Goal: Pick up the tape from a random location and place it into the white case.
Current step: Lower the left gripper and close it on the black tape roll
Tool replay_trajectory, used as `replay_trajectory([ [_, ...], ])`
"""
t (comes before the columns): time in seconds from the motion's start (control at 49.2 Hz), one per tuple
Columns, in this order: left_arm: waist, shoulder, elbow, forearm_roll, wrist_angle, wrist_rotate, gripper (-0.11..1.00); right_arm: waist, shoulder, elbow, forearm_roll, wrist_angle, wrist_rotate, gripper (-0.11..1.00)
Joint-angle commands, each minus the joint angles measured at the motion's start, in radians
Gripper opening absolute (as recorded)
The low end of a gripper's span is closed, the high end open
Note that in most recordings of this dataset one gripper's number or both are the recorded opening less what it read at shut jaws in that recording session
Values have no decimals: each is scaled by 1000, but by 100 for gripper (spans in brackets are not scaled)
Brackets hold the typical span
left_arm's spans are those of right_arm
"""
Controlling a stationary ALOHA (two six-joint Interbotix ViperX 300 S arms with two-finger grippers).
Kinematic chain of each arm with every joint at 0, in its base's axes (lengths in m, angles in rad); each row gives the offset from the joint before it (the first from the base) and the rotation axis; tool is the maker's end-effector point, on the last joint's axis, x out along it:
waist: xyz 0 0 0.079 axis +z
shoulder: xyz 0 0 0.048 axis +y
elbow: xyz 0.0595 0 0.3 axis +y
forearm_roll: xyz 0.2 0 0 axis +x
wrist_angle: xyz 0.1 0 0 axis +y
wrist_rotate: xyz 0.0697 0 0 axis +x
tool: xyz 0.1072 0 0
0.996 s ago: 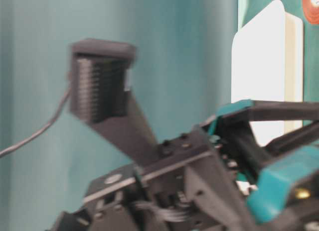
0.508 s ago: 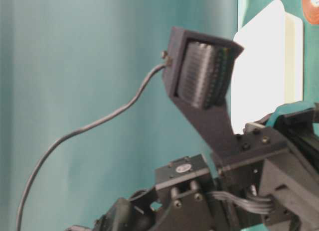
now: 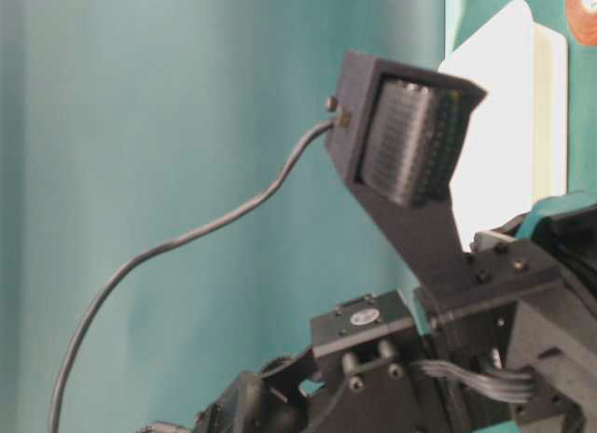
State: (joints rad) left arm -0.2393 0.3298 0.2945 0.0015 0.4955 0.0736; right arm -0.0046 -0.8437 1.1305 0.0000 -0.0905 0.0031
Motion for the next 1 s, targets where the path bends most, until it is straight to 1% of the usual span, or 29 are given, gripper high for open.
replay_trajectory([
  [0.0,-3,-17,-9,3,0,2,76,0,5,-25,2,-5,0,91],
  [0.163,-5,-15,-11,3,9,0,29,-2,5,-25,0,-5,0,91],
  [0.203,-5,-17,-11,3,9,0,20,-2,5,-25,2,-5,0,91],
  [0.224,-5,-17,-9,3,9,0,18,0,5,-25,0,-5,0,91],
  [0.976,-14,-38,-17,-2,21,-6,18,0,6,-25,2,-5,0,91],
])
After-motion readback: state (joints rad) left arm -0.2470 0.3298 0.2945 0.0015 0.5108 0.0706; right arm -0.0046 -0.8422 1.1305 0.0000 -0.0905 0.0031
